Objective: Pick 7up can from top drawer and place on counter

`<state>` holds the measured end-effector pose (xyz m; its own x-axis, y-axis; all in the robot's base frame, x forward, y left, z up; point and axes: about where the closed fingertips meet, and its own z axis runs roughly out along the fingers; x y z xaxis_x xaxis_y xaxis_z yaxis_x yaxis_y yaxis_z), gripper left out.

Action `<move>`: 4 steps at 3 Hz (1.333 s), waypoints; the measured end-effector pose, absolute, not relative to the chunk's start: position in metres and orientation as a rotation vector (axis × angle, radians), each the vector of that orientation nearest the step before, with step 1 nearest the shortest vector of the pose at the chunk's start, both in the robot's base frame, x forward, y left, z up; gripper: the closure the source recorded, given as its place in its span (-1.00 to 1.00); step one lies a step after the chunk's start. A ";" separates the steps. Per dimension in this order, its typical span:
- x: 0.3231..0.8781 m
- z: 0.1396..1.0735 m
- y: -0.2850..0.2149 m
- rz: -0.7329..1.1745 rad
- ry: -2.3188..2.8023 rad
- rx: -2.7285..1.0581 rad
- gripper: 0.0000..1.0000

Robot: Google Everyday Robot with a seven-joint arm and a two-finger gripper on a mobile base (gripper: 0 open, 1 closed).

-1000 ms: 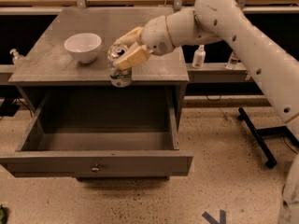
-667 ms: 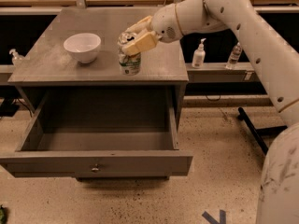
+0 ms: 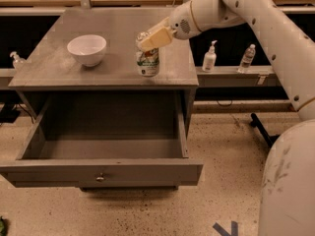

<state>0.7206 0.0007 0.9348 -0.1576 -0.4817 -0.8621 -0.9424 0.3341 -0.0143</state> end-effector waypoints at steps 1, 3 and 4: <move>0.726 0.934 -0.009 0.680 1.832 -1.203 0.46; 0.724 0.935 -0.008 0.495 1.705 -1.193 -0.64; 0.723 0.913 0.003 0.490 1.696 -1.226 -1.00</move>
Offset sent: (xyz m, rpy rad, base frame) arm 0.0019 -0.0263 0.0143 -0.0095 -0.1965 -0.1812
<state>0.7226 0.0029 0.9125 -0.0431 -0.5052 -0.8619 -0.8870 0.4163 -0.1997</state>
